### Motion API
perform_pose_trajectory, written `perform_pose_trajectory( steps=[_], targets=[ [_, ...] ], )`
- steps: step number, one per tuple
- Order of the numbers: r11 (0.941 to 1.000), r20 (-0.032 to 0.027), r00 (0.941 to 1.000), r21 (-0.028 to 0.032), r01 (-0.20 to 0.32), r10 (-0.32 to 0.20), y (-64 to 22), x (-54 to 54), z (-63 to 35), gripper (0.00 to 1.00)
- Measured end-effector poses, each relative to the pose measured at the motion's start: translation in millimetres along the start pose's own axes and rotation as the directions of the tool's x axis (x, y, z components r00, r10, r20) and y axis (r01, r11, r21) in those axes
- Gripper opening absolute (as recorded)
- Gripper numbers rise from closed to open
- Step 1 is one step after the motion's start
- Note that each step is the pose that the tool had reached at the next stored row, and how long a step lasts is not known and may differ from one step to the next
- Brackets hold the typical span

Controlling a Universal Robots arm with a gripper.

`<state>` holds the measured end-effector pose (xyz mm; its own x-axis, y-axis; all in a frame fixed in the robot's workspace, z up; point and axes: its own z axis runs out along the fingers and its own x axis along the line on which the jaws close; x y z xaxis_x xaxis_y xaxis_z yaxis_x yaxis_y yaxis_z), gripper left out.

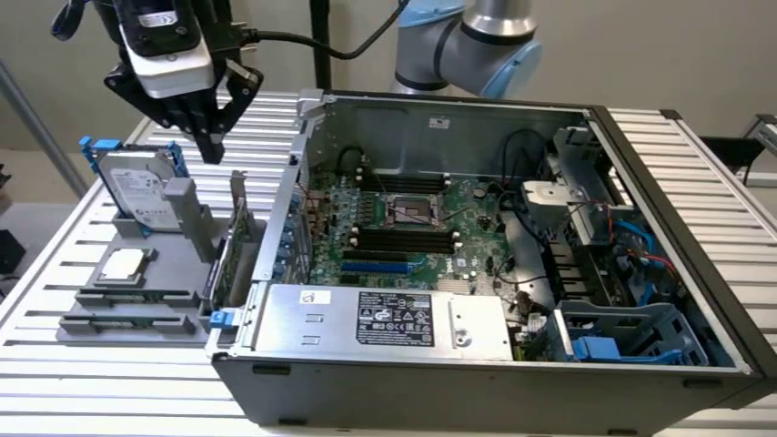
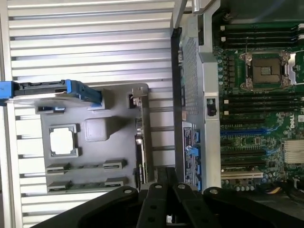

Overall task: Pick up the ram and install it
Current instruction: 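Reach for the ram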

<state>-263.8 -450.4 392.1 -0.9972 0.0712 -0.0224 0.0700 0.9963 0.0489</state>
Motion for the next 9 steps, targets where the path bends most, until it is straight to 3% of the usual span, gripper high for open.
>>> perform_pose_trajectory(
  steps=[9],
  targets=[
    [1.0,0.0014,1.0,-0.0001,0.0,0.0,-14.4,40.1,-1.0,0.11]
  ],
)
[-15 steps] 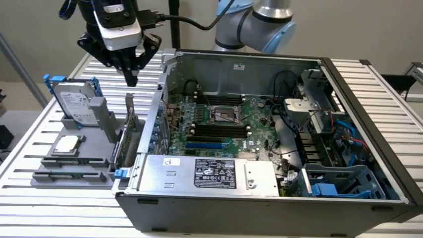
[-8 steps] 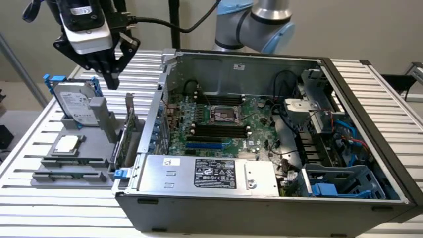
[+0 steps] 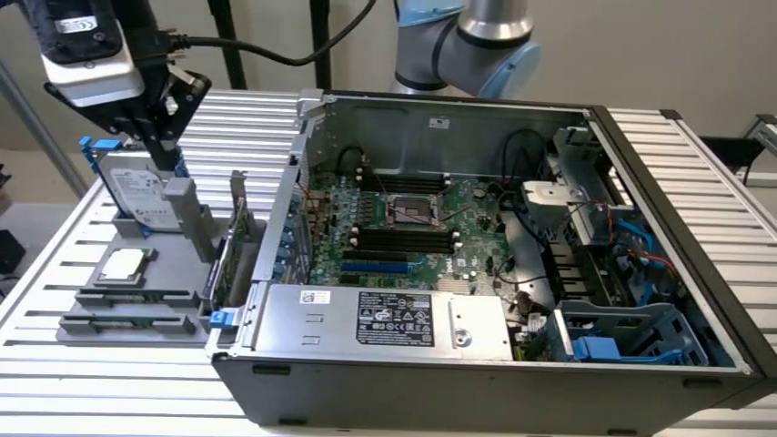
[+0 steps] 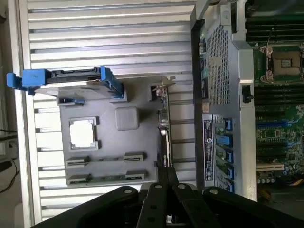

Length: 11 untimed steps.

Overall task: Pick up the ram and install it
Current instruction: 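Reach for the ram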

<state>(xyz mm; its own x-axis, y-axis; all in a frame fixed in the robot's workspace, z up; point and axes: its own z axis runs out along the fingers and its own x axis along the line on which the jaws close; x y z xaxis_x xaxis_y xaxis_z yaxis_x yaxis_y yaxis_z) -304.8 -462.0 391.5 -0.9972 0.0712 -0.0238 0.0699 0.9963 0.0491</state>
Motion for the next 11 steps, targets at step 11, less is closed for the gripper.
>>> perform_pose_trajectory(
  steps=[11],
  targets=[
    [1.0,0.0004,1.0,-0.0001,0.0,0.0,-20.2,42.2,1.1,0.11]
  ],
)
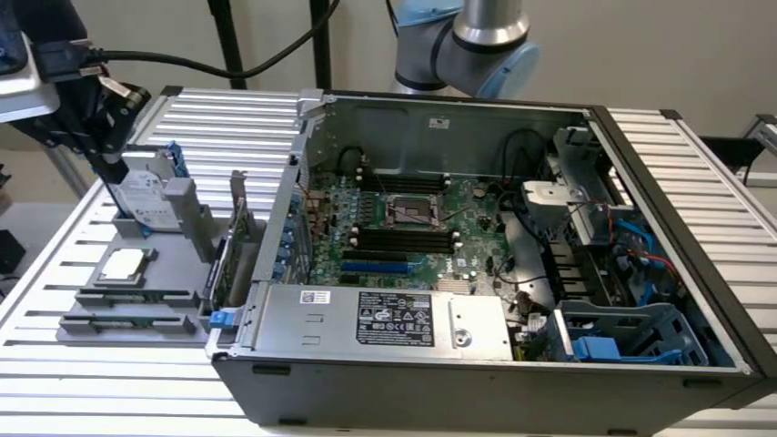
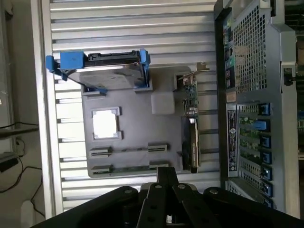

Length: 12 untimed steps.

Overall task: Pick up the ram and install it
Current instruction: 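Reach for the ram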

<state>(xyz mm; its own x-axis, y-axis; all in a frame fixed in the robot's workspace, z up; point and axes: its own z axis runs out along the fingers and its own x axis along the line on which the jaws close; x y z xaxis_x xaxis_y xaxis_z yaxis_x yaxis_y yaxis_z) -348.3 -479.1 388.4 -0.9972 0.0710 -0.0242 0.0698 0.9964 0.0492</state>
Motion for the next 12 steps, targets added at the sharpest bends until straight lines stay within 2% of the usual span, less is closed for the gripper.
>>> perform_pose_trajectory(
  steps=[8,12],
  targets=[
    [1.0,-0.0074,1.0,0.0006,-0.001,0.001,-14.5,12.1,4.6,0.11],
    [1.0,-0.0162,0.9999,0.0012,-0.001,0.001,-19.0,18.0,7.6,0.11]
  ],
)
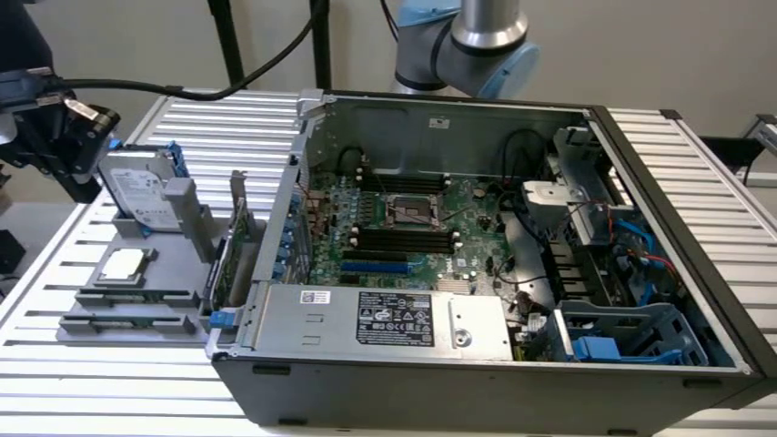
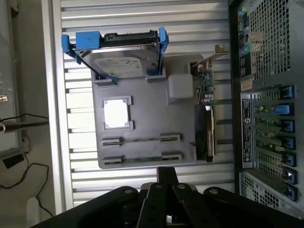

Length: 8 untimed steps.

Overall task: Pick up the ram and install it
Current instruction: 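Reach for the ram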

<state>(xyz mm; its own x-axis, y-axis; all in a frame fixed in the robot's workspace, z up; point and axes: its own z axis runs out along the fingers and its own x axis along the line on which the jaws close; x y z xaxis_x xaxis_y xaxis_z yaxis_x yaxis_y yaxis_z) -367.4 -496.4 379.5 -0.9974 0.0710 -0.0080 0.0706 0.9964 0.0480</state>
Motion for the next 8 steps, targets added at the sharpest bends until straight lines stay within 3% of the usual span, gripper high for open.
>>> perform_pose_trajectory(
  steps=[8],
  targets=[
    [1.0,-0.0273,0.9996,0.0034,0.0,0.0,-7.4,5.5,5.2,0.11]
  ],
)
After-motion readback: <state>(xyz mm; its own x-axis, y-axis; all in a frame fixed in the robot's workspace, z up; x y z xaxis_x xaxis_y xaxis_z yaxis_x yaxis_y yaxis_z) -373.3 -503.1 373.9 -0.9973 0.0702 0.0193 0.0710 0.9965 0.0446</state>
